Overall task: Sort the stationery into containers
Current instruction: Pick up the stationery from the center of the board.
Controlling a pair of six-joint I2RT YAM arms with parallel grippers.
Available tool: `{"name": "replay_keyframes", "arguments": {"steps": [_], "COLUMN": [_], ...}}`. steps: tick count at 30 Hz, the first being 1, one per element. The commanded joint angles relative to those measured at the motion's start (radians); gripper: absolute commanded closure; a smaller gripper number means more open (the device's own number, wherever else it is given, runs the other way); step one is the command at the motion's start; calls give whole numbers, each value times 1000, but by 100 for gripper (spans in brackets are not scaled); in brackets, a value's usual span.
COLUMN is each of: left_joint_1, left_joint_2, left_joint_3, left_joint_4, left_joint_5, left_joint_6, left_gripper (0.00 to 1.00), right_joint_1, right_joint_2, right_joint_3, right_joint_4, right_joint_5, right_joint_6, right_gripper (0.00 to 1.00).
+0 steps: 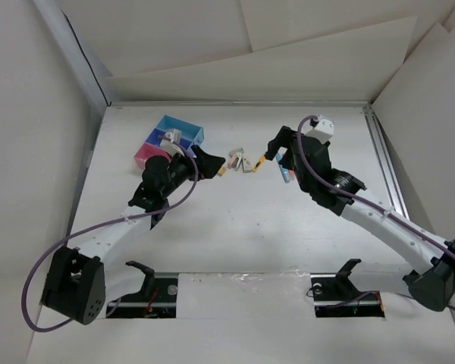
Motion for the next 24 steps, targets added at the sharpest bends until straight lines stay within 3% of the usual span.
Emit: {"name": "replay_keyframes", "arguments": {"steps": [1,3,4,5,6,7,8,9,11,13,14,16,18,20,22,24], "left_joint_1": [-22,-22,-22,-22,-22,-34,-35,-44,-53,-108,-154,-305,-346,-346,-346,-322], "left_joint_2": [15,36,47,67,67,79,79,92,107,138,148,196,236,283,337,397], "left_joint_3": [87,96,111,112,121,121,121,130,144,185,211,280,323,339,348,394], "left_joint_4": [37,37,37,37,37,37,37,37,23,-18,-61,-175,-245,-255,-255,-276], "left_joint_5": [-31,-18,-17,-17,-17,-31,-40,-49,-59,-77,-200,-385,-491,-491,-491,-505], "left_joint_6": [44,55,55,55,73,74,87,87,101,147,226,294,325,325,325,290], "left_gripper": [0,0,0,0,0,4,18,51,68,72,75,77,75,65,45,43], "right_joint_1": [8,-1,-12,-12,-12,-12,-21,-21,-35,-61,-75,-110,-138,-178,-211,-231], "right_joint_2": [17,28,28,28,37,38,38,38,38,38,38,38,38,28,18,5], "right_joint_3": [-21,-21,-30,-39,-39,-51,-51,-74,-96,-134,-134,-134,-134,-147,-156,-165], "right_joint_4": [76,77,77,77,77,77,77,77,90,110,110,110,110,119,119,119], "right_joint_5": [60,71,71,71,80,91,118,131,131,119,100,53,1,-36,-88,-114], "right_joint_6": [-43,-43,-43,-33,-11,0,13,26,60,71,71,71,71,71,80,80], "right_gripper": [6,18,31,48,80,91,100,100,100,100,100,100,100,100,100,97]}}
